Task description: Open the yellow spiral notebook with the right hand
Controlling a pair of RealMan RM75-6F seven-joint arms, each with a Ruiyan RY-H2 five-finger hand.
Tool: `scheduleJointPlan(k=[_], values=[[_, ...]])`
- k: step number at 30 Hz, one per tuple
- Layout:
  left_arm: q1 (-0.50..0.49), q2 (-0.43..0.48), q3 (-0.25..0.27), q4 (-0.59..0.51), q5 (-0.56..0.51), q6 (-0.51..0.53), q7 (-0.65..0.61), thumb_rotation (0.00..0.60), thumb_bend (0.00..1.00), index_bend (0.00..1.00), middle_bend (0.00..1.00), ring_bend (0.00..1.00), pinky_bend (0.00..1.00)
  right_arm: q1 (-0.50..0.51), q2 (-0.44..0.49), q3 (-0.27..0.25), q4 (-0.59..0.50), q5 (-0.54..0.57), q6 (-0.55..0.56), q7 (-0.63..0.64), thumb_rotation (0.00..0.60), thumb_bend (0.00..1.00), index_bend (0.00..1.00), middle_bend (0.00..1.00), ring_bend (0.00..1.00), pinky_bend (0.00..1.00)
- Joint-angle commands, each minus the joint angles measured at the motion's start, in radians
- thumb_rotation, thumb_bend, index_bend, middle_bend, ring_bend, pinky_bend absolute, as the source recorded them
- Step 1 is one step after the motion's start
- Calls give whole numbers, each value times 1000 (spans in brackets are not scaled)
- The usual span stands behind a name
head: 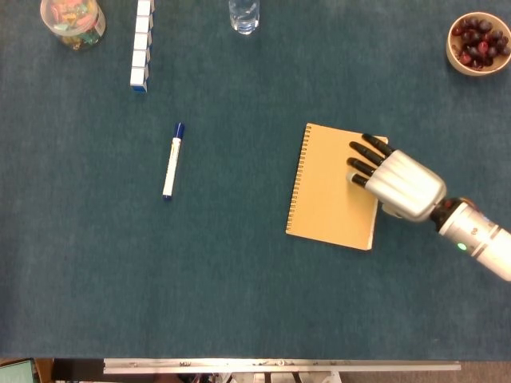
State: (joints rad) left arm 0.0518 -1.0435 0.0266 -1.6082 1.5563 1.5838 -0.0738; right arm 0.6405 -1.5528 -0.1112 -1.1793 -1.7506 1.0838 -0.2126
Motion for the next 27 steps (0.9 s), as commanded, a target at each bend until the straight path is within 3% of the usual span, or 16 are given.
scheduleJointPlan(k=[1, 16, 27], values=[[3, 2, 0, 3, -4, 3, -4, 600, 486, 78, 123, 20, 58, 1, -16, -4, 20, -11, 4, 6, 600, 96, 379, 279, 101, 124], [9, -1, -1, 22, -9, 3, -19, 600, 486, 77, 124, 20, 58, 2, -68, -5, 94, -29, 13, 17, 600, 109, 379, 279, 100, 124], [9, 9, 2, 17, -10, -7, -26, 600, 486, 77, 123, 20, 58, 13, -81, 4, 110, -19, -2, 28, 600, 244, 379, 282, 101, 124]])
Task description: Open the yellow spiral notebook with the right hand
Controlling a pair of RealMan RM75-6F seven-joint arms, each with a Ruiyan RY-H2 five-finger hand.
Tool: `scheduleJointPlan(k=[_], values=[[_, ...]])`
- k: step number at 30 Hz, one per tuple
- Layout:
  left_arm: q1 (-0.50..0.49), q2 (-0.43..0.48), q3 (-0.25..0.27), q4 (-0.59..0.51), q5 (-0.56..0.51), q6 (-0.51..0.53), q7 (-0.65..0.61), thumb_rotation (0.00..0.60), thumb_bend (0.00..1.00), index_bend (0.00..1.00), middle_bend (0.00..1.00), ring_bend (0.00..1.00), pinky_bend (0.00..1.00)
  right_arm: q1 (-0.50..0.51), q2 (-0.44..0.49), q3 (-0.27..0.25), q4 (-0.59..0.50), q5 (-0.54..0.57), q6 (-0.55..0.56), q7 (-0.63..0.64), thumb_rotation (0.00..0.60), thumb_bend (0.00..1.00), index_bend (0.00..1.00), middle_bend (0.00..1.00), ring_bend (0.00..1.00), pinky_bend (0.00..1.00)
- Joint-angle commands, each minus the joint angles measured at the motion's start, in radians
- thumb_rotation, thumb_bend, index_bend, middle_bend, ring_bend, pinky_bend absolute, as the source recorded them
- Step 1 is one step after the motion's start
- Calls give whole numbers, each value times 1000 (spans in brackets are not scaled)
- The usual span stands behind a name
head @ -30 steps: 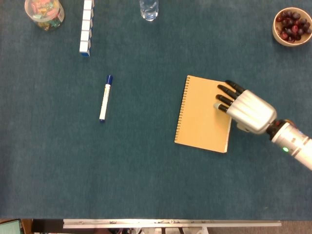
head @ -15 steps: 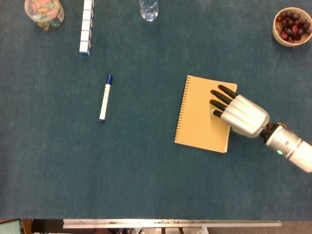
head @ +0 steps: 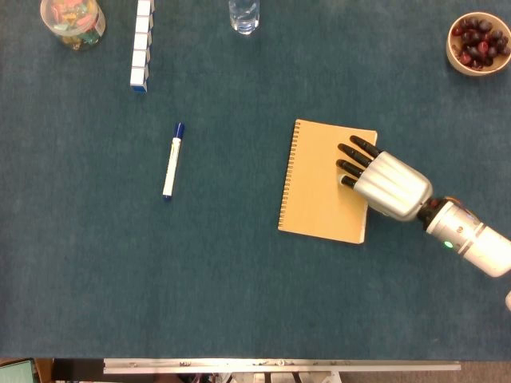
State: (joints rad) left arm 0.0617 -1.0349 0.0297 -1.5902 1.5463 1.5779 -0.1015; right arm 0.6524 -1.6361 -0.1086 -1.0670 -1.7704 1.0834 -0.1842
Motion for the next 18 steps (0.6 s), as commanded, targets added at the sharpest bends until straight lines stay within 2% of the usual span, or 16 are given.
scheduleJointPlan(k=[1, 10, 18], values=[[-1, 0, -1, 0, -1, -2, 1, 600, 486, 77, 123, 20, 58, 2, 4, 1, -5, 2, -2, -1, 600, 255, 379, 282, 101, 124], [-3, -2, -2, 0, -2, -6, 3, 600, 486, 77, 124, 20, 58, 8, -3, 4, -4, 2, -2, 6, 600, 316, 399, 295, 104, 124], [0, 1, -2, 1, -2, -4, 1, 600, 486, 77, 124, 20, 58, 3, -34, -5, 55, -28, 60, 73, 600, 392, 553, 380, 180, 159]])
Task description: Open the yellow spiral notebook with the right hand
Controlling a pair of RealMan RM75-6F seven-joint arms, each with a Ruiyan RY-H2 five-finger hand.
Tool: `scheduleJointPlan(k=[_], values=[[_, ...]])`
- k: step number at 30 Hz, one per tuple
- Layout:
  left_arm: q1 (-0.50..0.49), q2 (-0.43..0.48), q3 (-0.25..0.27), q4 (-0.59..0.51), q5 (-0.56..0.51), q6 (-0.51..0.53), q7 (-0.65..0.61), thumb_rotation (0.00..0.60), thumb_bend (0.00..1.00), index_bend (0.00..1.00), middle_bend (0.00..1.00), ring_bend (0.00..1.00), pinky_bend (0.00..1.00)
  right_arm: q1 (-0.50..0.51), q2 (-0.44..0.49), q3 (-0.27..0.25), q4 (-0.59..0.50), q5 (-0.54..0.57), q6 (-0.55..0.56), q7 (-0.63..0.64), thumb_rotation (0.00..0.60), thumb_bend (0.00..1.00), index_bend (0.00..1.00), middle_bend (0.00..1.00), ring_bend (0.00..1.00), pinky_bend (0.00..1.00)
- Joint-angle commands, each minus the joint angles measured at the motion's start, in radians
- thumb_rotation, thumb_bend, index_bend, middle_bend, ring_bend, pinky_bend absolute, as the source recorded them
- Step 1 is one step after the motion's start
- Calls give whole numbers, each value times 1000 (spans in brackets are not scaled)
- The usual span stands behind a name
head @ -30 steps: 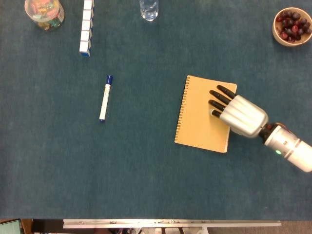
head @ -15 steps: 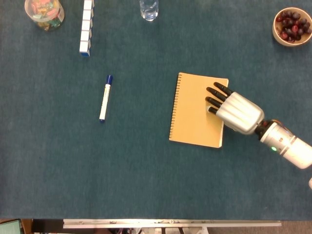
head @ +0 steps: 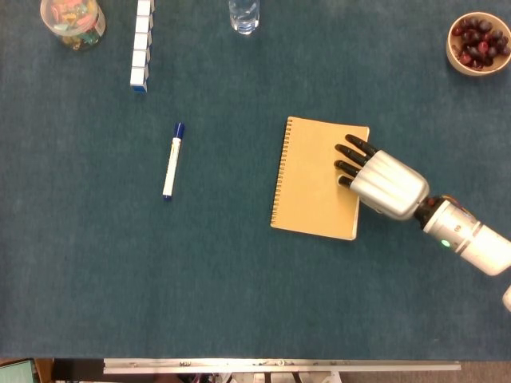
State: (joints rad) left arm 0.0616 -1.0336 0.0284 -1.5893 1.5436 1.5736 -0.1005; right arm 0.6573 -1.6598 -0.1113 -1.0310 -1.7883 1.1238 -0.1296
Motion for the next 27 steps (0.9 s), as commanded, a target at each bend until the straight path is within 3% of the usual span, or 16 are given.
scheduleJointPlan(k=[1, 6, 12, 27], values=[[-1, 0, 0, -1, 2, 0, 1, 600, 486, 77, 124, 20, 58, -3, -14, -3, 26, -14, 29, 28, 600, 398, 580, 392, 193, 168], [-3, 1, -2, -3, 4, 1, 3, 600, 486, 78, 124, 20, 58, -7, -26, 6, 58, -18, 71, 64, 600, 422, 710, 449, 249, 201], [-5, 4, -5, -7, 6, 3, 4, 600, 486, 77, 123, 20, 58, -12, -6, 13, 43, -7, 89, 91, 600, 435, 777, 479, 275, 215], [-11, 5, -5, -32, 24, 8, 24, 600, 486, 77, 123, 20, 58, -56, 263, -15, -134, 1, 143, 118, 600, 435, 791, 489, 277, 215]])
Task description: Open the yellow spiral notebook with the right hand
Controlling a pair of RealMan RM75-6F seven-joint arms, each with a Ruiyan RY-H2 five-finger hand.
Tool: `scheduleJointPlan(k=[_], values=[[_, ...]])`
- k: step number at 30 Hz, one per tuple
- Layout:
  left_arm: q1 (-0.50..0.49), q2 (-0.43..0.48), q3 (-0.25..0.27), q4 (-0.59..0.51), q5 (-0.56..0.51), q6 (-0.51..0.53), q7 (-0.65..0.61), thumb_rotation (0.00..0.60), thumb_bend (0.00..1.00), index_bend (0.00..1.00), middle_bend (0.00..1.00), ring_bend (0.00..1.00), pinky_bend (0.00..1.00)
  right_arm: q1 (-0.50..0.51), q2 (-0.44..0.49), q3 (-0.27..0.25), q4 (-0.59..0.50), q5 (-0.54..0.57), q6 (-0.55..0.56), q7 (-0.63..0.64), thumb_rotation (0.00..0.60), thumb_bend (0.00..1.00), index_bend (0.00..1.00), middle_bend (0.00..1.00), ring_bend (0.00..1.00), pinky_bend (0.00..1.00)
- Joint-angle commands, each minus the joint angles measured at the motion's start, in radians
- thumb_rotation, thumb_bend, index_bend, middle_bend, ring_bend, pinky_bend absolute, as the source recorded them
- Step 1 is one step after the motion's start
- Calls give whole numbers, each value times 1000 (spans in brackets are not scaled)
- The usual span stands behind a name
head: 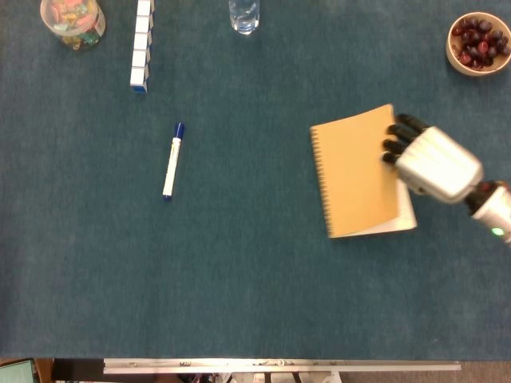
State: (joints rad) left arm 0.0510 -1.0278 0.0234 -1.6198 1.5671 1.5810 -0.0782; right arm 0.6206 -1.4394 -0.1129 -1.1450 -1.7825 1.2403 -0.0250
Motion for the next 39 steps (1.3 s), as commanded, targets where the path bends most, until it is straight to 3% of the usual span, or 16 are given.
scheduleJointPlan(k=[1, 9, 15, 28, 33, 39], values=[[0, -1, 1, -2, 1, 0, 3, 600, 486, 77, 123, 20, 58, -25, 57, -18, -22, -10, 35, 18, 600, 435, 791, 490, 277, 215], [-3, -5, 0, -6, -4, -7, 9, 600, 486, 77, 124, 20, 58, -40, 120, -16, -47, -65, 128, 41, 600, 435, 791, 493, 282, 215], [-1, -6, 3, -8, -2, -5, 11, 600, 485, 77, 124, 20, 58, -36, 146, -8, -70, -71, 119, 21, 600, 434, 792, 494, 288, 215], [-13, -27, 6, -18, 4, -25, 35, 600, 486, 77, 124, 20, 58, -89, 211, -38, -7, -69, 129, 50, 600, 435, 798, 500, 297, 215], [-15, -31, 8, -14, 5, -28, 31, 600, 486, 77, 124, 20, 58, -64, 192, -13, -37, -93, 135, 41, 600, 434, 798, 500, 297, 215], [-4, -22, 14, -10, 8, -12, 16, 600, 486, 77, 123, 20, 58, 0, 137, 10, -70, -125, 68, 0, 600, 433, 798, 500, 298, 215]])
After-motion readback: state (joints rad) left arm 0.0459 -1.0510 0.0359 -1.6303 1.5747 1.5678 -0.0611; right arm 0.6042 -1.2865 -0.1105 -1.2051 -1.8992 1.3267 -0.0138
